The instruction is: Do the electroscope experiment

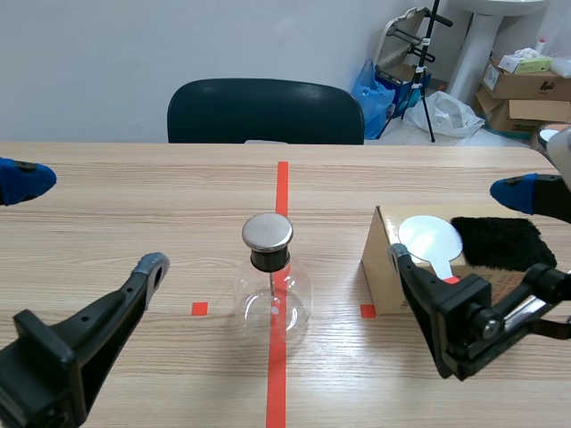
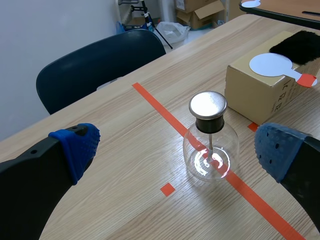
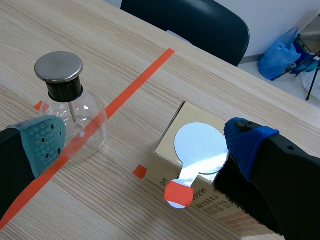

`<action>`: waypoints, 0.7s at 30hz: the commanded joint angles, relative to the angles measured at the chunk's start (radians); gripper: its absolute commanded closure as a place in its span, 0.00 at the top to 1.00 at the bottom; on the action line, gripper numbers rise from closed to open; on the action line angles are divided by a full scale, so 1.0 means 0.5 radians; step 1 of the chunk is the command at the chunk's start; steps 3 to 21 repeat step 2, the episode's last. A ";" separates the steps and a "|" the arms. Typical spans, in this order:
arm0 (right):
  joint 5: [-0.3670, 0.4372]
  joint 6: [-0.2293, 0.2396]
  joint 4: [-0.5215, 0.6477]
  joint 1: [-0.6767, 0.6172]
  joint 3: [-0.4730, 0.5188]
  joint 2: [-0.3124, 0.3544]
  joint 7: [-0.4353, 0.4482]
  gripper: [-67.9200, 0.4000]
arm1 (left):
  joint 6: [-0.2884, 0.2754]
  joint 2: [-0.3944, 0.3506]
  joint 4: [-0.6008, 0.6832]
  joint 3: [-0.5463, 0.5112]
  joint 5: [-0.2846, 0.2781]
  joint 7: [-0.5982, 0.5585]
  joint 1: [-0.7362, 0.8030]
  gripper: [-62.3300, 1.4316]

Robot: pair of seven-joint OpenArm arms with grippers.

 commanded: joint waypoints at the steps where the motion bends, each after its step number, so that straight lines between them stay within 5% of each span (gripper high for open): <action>1: 0.023 -0.005 0.010 0.023 0.002 0.005 0.038 1.00 | 0.005 0.010 0.008 -0.002 -0.027 -0.021 0.011 1.00; 21: 0.023 -0.005 0.010 0.023 0.002 0.005 0.038 1.00 | 0.004 0.010 0.008 -0.002 -0.027 -0.021 0.011 1.00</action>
